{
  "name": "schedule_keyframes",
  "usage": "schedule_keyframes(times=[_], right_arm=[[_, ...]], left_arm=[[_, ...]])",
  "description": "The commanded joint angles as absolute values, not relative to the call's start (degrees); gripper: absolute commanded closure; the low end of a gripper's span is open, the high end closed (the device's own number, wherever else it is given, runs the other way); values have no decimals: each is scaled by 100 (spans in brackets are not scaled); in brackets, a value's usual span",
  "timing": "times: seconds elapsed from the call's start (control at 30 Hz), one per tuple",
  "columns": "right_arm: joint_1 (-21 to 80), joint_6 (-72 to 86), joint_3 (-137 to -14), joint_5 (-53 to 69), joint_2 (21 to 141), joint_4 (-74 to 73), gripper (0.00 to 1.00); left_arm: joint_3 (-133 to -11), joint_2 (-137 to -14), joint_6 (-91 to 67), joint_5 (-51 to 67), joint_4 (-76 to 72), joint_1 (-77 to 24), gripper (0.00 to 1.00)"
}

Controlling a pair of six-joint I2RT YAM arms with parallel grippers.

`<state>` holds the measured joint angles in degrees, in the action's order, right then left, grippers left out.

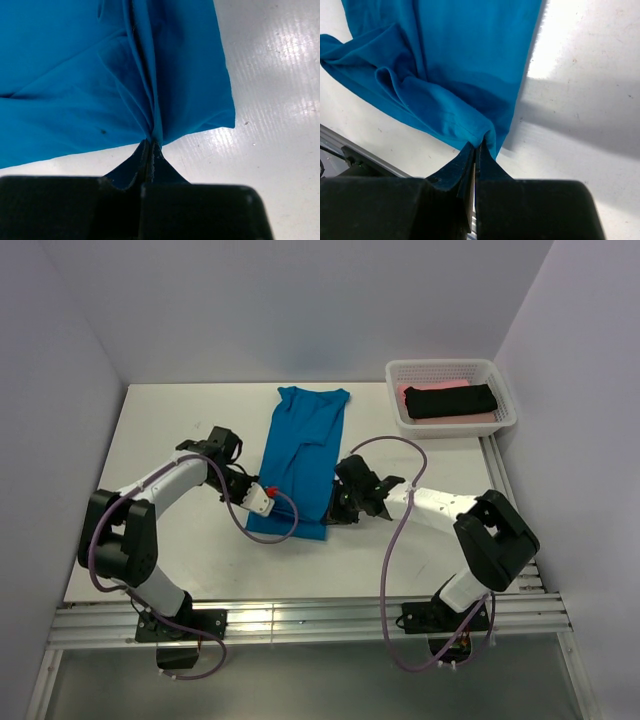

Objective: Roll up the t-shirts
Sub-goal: Roll the tshirt

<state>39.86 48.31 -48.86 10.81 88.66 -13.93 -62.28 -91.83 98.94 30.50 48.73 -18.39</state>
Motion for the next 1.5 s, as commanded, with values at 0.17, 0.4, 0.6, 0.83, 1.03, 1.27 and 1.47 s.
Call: schedule_keyframes(times=[0.17,0.4,0.6,0.83,1.03,1.27,1.47], right_arm=[[3832,4597,-5264,1125,8991,-1222,100],[3744,4509,-5352,1090,9149,-1178,100],[3656,4517,-5317,1125,9351,-958,84],[3639,4544,-5309,1073,9378,-835,60],[3612,4412,-5405,765,8992,-1090,50],[3621,4175,-5011,834,8280,-714,56],[3708,4253,-4168,1800,8007,725,89]], left_arm=[[-6530,-9316,9914,3059,4676,-1811,100],[-6557,-9413,9844,3059,4562,-1811,100],[-6504,-9422,9774,3032,4324,-1811,93],[-6513,-9387,9624,2971,4210,-1811,46],[-6495,-9203,9448,2979,3999,-1811,42],[-6592,-8842,9106,3313,3964,-1688,40],[-6065,-8105,8467,3778,3771,-1591,41]])
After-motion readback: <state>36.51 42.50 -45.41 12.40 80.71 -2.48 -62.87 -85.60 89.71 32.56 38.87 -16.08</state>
